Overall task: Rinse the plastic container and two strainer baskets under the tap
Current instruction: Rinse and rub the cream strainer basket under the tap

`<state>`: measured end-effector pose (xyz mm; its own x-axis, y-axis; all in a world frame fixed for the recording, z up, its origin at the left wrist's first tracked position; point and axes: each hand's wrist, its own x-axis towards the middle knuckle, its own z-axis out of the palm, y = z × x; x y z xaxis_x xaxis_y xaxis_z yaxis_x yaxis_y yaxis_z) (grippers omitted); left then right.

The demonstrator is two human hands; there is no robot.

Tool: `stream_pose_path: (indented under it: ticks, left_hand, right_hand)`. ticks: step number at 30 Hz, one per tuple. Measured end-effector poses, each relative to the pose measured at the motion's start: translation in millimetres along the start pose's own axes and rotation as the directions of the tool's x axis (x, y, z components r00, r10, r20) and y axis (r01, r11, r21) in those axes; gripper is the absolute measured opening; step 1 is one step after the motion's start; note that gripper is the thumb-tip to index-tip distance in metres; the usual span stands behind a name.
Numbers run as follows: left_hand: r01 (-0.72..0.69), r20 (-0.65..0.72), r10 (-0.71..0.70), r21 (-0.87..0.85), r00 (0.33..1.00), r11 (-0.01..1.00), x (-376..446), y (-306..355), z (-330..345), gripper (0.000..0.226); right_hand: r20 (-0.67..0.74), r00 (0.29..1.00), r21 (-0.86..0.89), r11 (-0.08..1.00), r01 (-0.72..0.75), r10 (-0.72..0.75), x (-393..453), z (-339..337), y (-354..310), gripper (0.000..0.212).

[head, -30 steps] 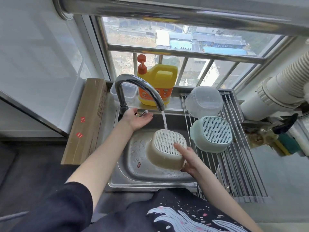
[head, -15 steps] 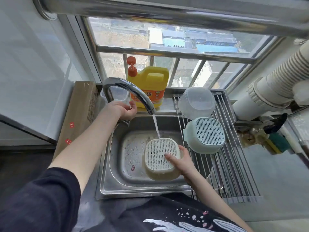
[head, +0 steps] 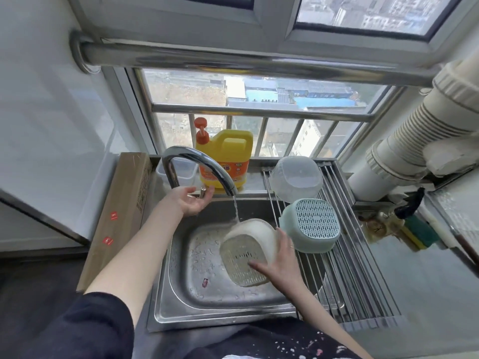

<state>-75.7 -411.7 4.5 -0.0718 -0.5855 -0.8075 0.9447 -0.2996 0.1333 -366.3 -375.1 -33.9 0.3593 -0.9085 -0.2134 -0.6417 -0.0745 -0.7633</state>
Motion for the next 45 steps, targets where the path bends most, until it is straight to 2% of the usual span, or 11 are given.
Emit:
stream_pose_path:
  ticks: [2, 5, 11, 17, 20, 23, 26, 28, 31, 41, 45]
  left_hand:
    - [-0.054, 0.008, 0.055, 0.385, 0.998, 0.921, -12, -11, -11, 0.046]
    - [-0.006, -0.060, 0.088, 0.795, 0.994, 0.607, -23, -26, -33, 0.060]
    - [0.114, -0.072, -0.102, 0.855, 0.992, 0.507, -38, -53, -40, 0.089]
    - [0.088, -0.100, 0.044, 0.970, 0.994, 0.229, -36, -79, -44, 0.017]
    - [0.098, -0.101, 0.137, 0.995, 0.985, 0.024, -35, -89, -50, 0.014]
    - [0.040, -0.052, 0.190, 0.997, 0.980, 0.068, -37, -94, -53, 0.018]
    - [-0.004, -0.045, 0.188, 0.967, 0.981, 0.254, -36, -89, -56, 0.024]
    - [-0.032, -0.038, 0.166, 0.915, 0.985, 0.403, -37, -84, -56, 0.031]
    - [-0.101, -0.012, 0.243, 0.889, 0.970, 0.448, -37, -77, -52, 0.038]
    - [-0.256, 0.120, 0.339, 0.884, 0.933, 0.391, -45, -79, -48, 0.029]
    - [-0.214, 0.124, 0.228, 0.875, 0.966, 0.433, -51, -85, -43, 0.032]
  right_hand:
    - [-0.020, 0.986, -0.083, 0.983, 0.163, -0.165, -3, -1, 1, 0.100]
    - [-0.062, 0.882, -0.329, 0.844, 0.424, -0.467, -1, 1, 9, 0.081]
    - [0.048, 0.653, -0.569, 0.517, 0.639, -0.756, -3, 1, 11, 0.088]
    - [0.093, 0.594, -0.588, 0.437, 0.680, -0.799, -12, 0, 12, 0.092]
    - [0.120, 0.604, -0.597, 0.429, 0.678, -0.788, -17, -1, 5, 0.095]
    - [0.032, 0.714, -0.513, 0.602, 0.612, -0.699, -13, -2, -2, 0.090]
    - [0.004, 0.923, -0.280, 0.886, 0.370, -0.384, -12, -9, -6, 0.073]
    - [0.080, 0.960, -0.226, 0.933, 0.281, -0.270, -13, -12, -5, 0.080]
    - [0.036, 0.992, -0.013, 0.992, 0.123, -0.123, -18, -7, -8, 0.081]
    - [0.114, 0.956, 0.368, 0.882, -0.294, 0.271, -10, -6, -34, 0.056]
    - [0.364, 0.865, 0.639, 0.583, -0.502, 0.346, -9, -14, -31, 0.047]
